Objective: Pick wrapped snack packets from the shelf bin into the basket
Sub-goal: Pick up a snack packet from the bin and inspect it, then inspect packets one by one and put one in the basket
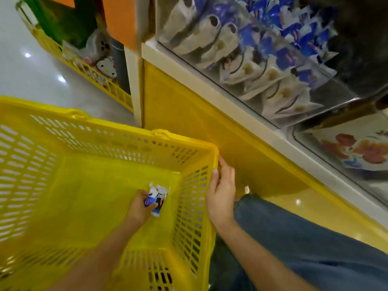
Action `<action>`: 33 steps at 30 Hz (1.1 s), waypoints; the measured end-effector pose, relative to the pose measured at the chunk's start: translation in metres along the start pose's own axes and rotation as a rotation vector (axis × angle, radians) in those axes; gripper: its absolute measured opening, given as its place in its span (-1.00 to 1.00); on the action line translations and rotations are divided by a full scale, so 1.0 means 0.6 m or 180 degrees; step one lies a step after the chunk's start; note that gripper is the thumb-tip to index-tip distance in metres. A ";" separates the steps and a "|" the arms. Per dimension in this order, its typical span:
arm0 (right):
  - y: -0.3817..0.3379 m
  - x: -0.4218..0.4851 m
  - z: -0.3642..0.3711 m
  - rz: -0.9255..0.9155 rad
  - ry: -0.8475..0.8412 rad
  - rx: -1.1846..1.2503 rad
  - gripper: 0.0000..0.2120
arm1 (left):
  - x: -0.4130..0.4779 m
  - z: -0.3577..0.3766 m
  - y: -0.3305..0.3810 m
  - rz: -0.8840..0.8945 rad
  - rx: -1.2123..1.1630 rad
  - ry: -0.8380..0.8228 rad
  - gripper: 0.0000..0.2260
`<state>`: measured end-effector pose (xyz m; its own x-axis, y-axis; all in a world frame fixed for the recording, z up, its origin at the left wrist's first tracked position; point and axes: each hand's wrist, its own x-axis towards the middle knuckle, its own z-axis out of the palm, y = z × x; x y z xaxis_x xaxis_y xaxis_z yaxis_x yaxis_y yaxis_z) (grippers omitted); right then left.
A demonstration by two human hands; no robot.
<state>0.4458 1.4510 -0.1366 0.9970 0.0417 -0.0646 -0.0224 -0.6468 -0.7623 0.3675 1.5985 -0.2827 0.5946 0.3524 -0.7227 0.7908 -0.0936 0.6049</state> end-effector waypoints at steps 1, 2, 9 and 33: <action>0.003 0.000 0.001 0.0022 0.0014 0.0007 -0.63 | 0.008 0.003 -0.004 0.0001 0.0036 0.0002 -0.67; 0.005 0.001 0.002 0.0033 0.0020 0.0016 -0.63 | 0.016 0.004 -0.011 0.0006 0.0062 0.0016 -0.69; 0.008 0.000 0.006 -0.0032 0.0074 0.0051 -0.65 | 0.026 -0.014 -0.019 0.0204 0.0576 0.0016 -0.67; -0.297 0.084 -0.181 -0.2140 -0.0175 -0.0696 -0.82 | -0.148 -0.208 0.344 0.3089 0.2355 0.0793 -0.66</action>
<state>0.5080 1.4859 0.0660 0.7842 0.5204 0.3379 0.6179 -0.6052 -0.5019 0.4595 1.6641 -0.0519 0.9988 0.0039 0.0491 -0.0192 -0.8870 0.4613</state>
